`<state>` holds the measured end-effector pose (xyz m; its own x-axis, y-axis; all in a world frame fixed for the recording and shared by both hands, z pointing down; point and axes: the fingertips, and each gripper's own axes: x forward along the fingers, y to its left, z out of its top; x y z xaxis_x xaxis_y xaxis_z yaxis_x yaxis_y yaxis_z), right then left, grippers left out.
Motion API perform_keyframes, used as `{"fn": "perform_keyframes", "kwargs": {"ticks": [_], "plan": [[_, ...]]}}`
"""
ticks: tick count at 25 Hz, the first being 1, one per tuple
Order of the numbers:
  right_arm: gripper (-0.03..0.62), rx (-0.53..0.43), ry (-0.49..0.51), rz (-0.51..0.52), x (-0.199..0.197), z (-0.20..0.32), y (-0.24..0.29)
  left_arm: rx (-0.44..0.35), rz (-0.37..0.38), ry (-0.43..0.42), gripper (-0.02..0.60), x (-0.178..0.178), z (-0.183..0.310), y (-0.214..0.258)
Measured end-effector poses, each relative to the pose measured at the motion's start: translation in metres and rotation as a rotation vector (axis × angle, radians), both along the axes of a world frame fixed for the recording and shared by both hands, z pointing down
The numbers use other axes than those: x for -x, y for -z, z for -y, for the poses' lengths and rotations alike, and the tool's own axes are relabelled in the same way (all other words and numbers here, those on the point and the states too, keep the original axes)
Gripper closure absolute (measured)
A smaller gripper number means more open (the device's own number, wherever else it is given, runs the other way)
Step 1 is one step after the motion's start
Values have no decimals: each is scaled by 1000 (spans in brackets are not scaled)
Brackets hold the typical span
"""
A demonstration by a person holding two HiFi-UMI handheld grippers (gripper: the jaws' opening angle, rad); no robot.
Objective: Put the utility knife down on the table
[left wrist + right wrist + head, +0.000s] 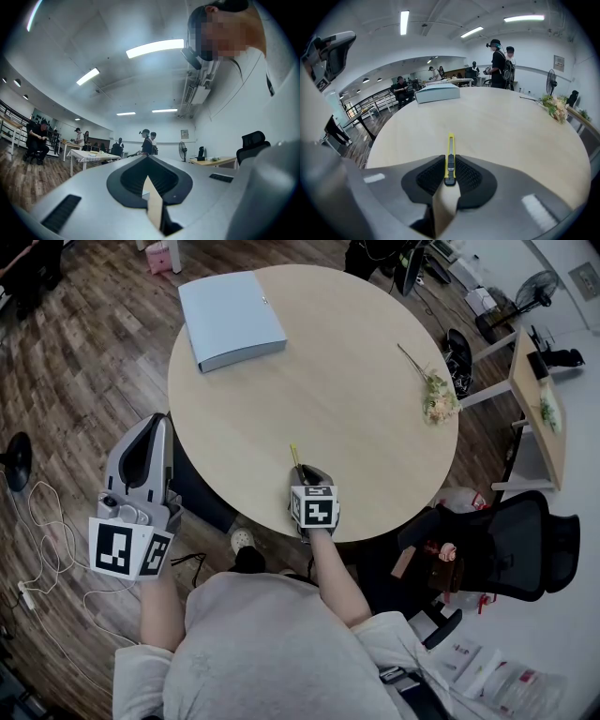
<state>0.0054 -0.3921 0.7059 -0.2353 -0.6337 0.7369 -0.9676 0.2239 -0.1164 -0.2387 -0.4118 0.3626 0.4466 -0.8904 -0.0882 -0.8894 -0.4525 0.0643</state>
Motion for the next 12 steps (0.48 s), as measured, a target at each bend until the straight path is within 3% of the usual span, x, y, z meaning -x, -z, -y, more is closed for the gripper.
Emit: {"fn": "perform_keyframes", "kwargs": {"ticks": [12], "plan": [[500, -19, 4, 11, 4, 3, 7, -7, -7, 1, 574, 7, -5, -1]]}}
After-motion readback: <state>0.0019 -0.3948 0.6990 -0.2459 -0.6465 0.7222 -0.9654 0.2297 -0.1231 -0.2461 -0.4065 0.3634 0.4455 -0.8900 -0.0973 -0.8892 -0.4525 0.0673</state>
